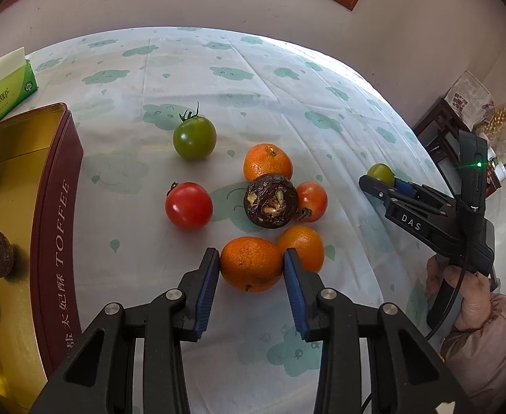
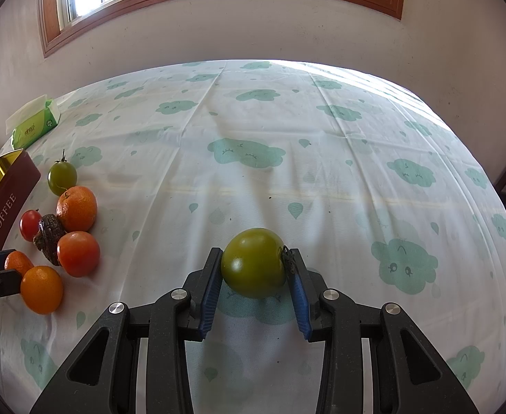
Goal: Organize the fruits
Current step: 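Close the left gripper on the orange tangerine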
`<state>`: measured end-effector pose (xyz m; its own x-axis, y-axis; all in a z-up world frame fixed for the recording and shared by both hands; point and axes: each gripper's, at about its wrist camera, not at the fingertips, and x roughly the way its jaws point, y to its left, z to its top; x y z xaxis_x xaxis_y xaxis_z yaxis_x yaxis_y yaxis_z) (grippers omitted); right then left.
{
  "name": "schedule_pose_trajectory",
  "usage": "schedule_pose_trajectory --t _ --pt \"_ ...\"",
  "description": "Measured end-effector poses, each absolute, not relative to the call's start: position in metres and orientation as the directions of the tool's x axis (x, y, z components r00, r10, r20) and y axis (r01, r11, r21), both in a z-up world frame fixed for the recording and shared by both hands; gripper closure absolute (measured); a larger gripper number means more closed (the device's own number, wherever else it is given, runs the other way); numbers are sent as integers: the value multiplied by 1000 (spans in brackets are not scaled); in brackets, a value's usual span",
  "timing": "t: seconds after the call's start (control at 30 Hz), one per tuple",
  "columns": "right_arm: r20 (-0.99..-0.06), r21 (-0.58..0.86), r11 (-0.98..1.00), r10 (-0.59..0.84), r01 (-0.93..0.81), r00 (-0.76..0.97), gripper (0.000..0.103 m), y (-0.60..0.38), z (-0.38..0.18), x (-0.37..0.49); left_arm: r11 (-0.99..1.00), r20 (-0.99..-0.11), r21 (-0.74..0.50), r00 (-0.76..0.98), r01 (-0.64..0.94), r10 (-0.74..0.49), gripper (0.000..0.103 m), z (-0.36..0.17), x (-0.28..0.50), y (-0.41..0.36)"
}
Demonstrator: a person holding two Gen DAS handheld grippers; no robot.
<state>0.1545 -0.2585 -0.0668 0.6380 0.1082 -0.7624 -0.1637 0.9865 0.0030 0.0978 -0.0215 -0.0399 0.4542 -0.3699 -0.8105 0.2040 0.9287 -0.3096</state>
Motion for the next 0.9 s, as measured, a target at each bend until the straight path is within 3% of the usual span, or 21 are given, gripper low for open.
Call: schedule_pose_trajectory --t 0.3,0.5,0.9 --pt "-762 2 987 108 -164 638 65 -258 -67 154 937 -824 -295 447 189 -349 71 -35 88 -16" --pt "-763 2 987 107 -163 638 65 -258 -66 154 960 -850 -211 450 182 -273 70 -35 84 -16" --pt "-763 3 987 107 -163 638 65 -258 -66 155 965 -848 -209 462 161 -261 67 -41 94 -21"
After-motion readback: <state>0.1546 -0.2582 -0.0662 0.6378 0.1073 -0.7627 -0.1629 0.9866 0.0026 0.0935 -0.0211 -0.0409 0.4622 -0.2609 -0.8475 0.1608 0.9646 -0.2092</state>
